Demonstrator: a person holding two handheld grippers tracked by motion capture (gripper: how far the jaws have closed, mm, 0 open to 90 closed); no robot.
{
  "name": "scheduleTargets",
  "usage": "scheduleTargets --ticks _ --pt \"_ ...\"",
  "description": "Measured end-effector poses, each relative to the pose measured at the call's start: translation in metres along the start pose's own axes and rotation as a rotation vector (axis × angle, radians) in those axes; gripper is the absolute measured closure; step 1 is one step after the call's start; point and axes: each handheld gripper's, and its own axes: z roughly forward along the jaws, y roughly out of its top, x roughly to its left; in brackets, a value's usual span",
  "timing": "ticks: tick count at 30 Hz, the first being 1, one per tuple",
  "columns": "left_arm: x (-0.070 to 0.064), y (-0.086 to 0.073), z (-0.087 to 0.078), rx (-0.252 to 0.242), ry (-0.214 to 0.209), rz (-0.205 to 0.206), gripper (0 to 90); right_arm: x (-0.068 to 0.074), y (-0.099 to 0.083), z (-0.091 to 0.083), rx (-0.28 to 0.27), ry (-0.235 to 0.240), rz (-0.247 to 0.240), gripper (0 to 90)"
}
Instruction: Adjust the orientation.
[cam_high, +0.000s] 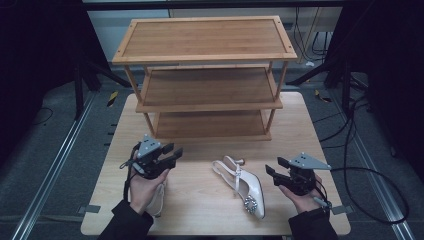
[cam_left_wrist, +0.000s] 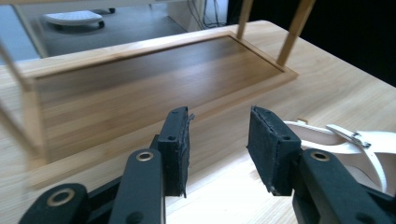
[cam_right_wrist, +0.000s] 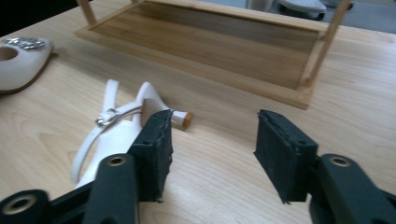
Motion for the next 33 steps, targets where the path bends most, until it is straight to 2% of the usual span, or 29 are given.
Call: scheduleTargets --ticks 6,12,15,19,26,28,29,33 --pt "-0.021 0.001 0.024 0.036 -0.031 0.027 57.4 0.009 0.0 -0.001 0.008 0.037 -0.027 57.9" --pt "-0.037 0.003 0.038 0.033 -0.054 0.026 58.3 0.017 -0.004 0.002 0.045 0.066 -0.049 70.0" --pt "-0.046 0.003 0.044 0.04 -0.081 0.018 59.1 0.02 -0.003 0.002 0.055 0.071 -0.051 74.6" --pt "-0.056 0.0 0.053 0.045 -0.082 0.017 63.3 0.023 -0.003 0.001 0.061 0.083 -0.055 80.5" --pt "-0.062 -0.01 0.072 0.075 -0.072 0.018 68.2 0.028 -0.002 0.002 0.061 0.108 -0.057 88.5" --pt "-0.061 -0.012 0.077 0.083 -0.057 0.033 69.1 0.031 -0.003 0.004 0.067 0.114 -0.067 89.5" --pt "-0.06 -0.014 0.08 0.082 -0.054 0.027 69.4 0.031 -0.003 0.004 0.07 0.117 -0.068 89.6" --pt "-0.056 -0.02 0.091 0.099 -0.051 0.042 70.4 0.033 -0.005 0.007 0.075 0.124 -0.066 89.9"
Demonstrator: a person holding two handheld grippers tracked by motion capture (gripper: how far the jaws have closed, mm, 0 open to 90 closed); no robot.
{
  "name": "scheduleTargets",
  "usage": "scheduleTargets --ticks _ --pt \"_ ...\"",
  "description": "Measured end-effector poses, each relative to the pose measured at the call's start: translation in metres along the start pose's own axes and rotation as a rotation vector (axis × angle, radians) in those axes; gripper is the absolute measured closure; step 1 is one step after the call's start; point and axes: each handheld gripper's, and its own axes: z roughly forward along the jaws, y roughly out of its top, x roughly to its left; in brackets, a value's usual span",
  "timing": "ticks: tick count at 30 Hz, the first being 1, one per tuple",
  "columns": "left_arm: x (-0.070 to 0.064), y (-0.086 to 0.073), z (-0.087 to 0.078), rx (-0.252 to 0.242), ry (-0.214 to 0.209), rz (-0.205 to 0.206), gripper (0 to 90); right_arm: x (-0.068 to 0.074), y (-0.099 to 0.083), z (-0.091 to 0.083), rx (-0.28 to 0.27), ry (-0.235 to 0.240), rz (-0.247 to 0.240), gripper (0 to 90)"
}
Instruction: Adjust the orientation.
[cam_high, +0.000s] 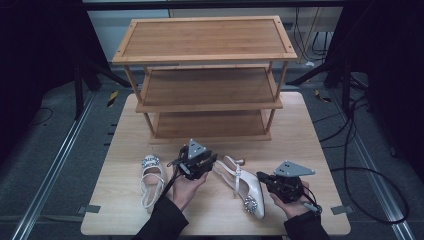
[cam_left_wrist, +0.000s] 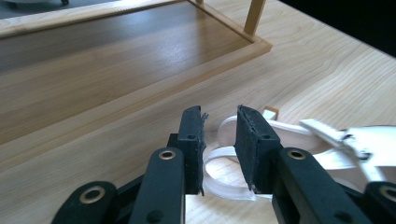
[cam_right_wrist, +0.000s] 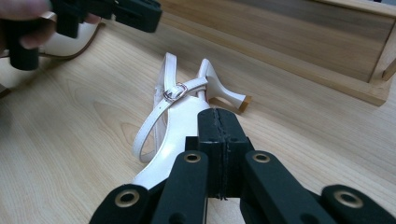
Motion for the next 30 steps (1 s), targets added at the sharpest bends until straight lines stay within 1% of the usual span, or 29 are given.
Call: scheduleTargets --ticks 2,4,7,9,11,12,14,17,20,23,26,27,28,30 --pt "0.001 -0.003 0.003 0.016 -0.005 0.002 69.4 0.001 0.0 0.001 0.001 0.007 0.0 90.0" --pt "0.002 -0.006 0.004 0.017 -0.012 0.001 68.7 0.002 0.0 0.001 0.004 0.007 -0.008 90.0" --pt "0.004 -0.011 0.005 0.029 -0.013 0.003 67.9 0.002 -0.001 0.002 0.006 0.008 -0.002 90.0" --pt "0.005 -0.015 0.007 0.05 -0.014 0.008 66.3 0.003 -0.001 0.002 0.004 0.011 -0.001 90.0" --pt "0.006 -0.019 0.009 0.075 -0.01 0.008 65.7 0.006 0.0 0.003 0.002 0.017 -0.01 90.0" --pt "0.006 -0.019 0.01 0.076 -0.01 0.007 65.6 0.007 0.0 0.004 0.003 0.02 -0.01 90.0" --pt "0.005 -0.02 0.011 0.087 -0.009 0.021 65.7 0.008 0.0 0.007 0.012 0.019 -0.017 90.0" --pt "0.006 -0.021 0.013 0.087 -0.001 0.022 66.8 0.008 -0.003 0.01 0.033 0.009 -0.025 90.0" --pt "0.008 -0.021 0.014 0.088 0.001 0.015 70.6 0.007 -0.003 0.01 0.031 0.014 -0.019 90.0" --pt "0.007 -0.021 0.014 0.082 -0.009 0.019 71.0 0.006 -0.004 0.011 0.031 0.015 -0.019 90.0" --pt "0.004 -0.021 0.015 0.076 -0.02 0.024 73.9 0.005 -0.005 0.01 0.031 0.018 -0.02 90.0" --pt "0.004 -0.021 0.016 0.084 -0.018 0.029 74.0 0.004 -0.005 0.009 0.033 0.012 -0.024 90.0" --pt "0.004 -0.021 0.017 0.087 -0.016 0.028 74.0 0.003 -0.006 0.009 0.033 0.009 -0.022 90.0" --pt "0.004 -0.022 0.018 0.083 -0.022 0.012 74.0 0.001 -0.007 0.007 0.034 -0.002 -0.02 90.0"
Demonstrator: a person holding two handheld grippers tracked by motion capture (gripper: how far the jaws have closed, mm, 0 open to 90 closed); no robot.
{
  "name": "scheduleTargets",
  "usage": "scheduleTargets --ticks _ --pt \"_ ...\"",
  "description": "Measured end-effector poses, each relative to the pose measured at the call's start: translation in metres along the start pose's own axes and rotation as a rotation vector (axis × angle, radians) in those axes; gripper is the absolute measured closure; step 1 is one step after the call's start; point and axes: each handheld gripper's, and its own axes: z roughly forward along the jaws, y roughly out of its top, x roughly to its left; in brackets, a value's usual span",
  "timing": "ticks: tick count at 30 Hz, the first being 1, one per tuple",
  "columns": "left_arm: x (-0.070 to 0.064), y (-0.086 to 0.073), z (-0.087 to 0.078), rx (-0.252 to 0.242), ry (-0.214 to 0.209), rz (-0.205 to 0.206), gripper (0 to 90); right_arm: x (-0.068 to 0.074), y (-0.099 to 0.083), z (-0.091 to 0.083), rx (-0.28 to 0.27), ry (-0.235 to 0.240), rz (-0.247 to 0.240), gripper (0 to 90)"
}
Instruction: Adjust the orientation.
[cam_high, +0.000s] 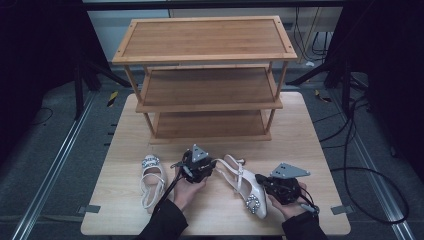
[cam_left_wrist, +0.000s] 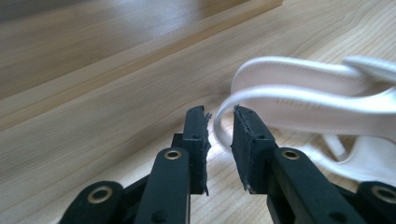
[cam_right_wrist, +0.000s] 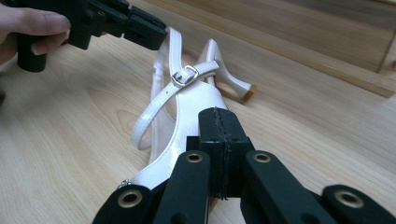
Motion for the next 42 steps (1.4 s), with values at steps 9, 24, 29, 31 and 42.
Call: scheduleTargets --ticks 9,24,29,31,42 --pt "-0.007 0.007 0.007 -0.04 -0.024 -0.04 82.3 -0.006 -0.004 -0.003 0.005 -0.019 0.017 90.0" --pt "-0.032 0.03 0.013 -0.107 -0.086 -0.007 87.2 -0.035 -0.026 0.003 0.081 -0.113 0.092 90.0" --pt "-0.033 0.032 0.01 -0.109 -0.101 0.001 86.8 -0.041 -0.032 0.008 0.106 -0.124 0.105 90.0" --pt "-0.032 0.032 0.009 -0.11 -0.105 0.001 86.7 -0.042 -0.033 0.01 0.109 -0.13 0.103 90.0" --pt "-0.03 0.037 0.002 -0.107 -0.121 0.032 87.8 -0.035 -0.019 -0.021 -0.046 -0.112 0.142 90.0"
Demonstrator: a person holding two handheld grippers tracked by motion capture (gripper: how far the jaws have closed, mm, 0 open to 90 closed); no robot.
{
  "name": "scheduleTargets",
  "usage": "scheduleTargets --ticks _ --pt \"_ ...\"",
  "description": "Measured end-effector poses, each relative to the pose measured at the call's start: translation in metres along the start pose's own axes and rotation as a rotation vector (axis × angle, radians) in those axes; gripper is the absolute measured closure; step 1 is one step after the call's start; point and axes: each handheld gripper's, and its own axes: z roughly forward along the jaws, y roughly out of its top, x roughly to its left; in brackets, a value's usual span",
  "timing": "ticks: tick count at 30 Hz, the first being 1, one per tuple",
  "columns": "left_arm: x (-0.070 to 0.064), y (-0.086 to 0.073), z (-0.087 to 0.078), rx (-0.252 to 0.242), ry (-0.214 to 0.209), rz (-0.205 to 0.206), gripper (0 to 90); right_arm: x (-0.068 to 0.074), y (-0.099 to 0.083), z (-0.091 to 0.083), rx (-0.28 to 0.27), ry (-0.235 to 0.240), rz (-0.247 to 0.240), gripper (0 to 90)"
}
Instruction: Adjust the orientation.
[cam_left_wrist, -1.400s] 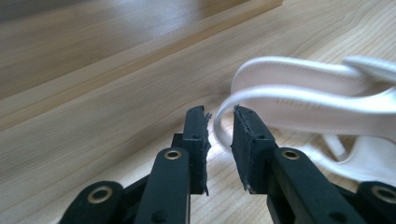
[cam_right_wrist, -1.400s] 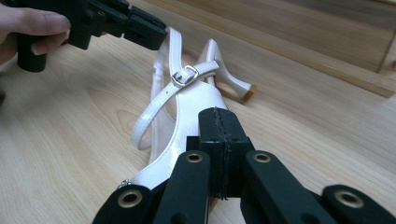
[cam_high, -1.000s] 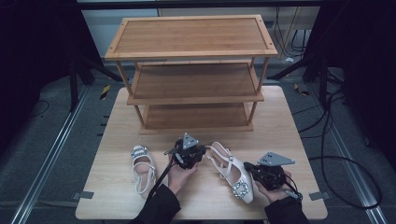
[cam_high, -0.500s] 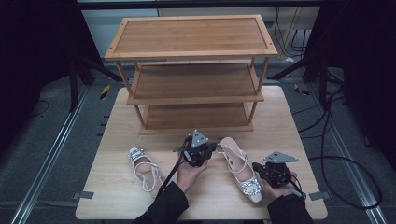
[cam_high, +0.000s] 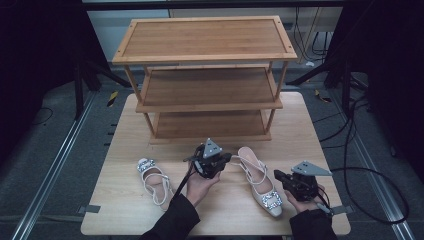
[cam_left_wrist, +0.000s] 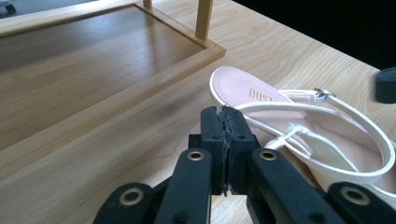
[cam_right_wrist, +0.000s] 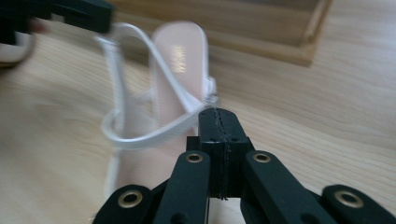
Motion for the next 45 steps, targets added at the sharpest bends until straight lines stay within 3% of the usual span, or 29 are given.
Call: scheduleTargets --ticks 3,7,11,16,17,18,19,22,31,45 --pt "-0.001 0.001 -0.002 -0.004 -0.005 -0.005 87.7 0.016 -0.002 -0.011 -0.004 0.034 -0.029 90.0" --pt "-0.003 0.002 -0.008 0.017 -0.006 0.003 88.3 0.033 -0.014 -0.013 0.052 0.095 -0.03 90.0" --pt "-0.002 -0.002 -0.014 0.03 -0.013 -0.009 88.6 0.044 -0.022 -0.008 0.115 0.105 -0.044 90.0" --pt "-0.005 -0.008 -0.023 0.049 -0.023 -0.009 88.8 0.043 -0.02 -0.006 0.124 0.1 -0.035 90.0" --pt "-0.007 -0.009 -0.025 0.054 -0.024 -0.004 88.8 0.043 -0.02 -0.006 0.116 0.088 -0.04 90.0" --pt "-0.008 -0.011 -0.026 0.055 -0.026 -0.005 88.8 0.043 -0.019 -0.005 0.117 0.024 -0.08 90.0" --pt "-0.01 -0.013 -0.028 0.058 -0.027 -0.003 88.8 0.041 -0.018 -0.005 0.125 0.01 -0.083 90.0" --pt "-0.011 -0.017 -0.035 0.058 -0.032 -0.002 88.9 0.036 -0.016 -0.002 0.13 -0.008 -0.058 90.0" --pt "-0.018 -0.029 -0.044 0.072 -0.054 0.0 88.9 0.023 -0.007 0.023 0.166 -0.061 -0.09 90.0" --pt "-0.03 -0.033 -0.04 0.081 -0.086 0.016 89.0 0.008 0.011 0.049 0.173 -0.064 -0.082 90.0"
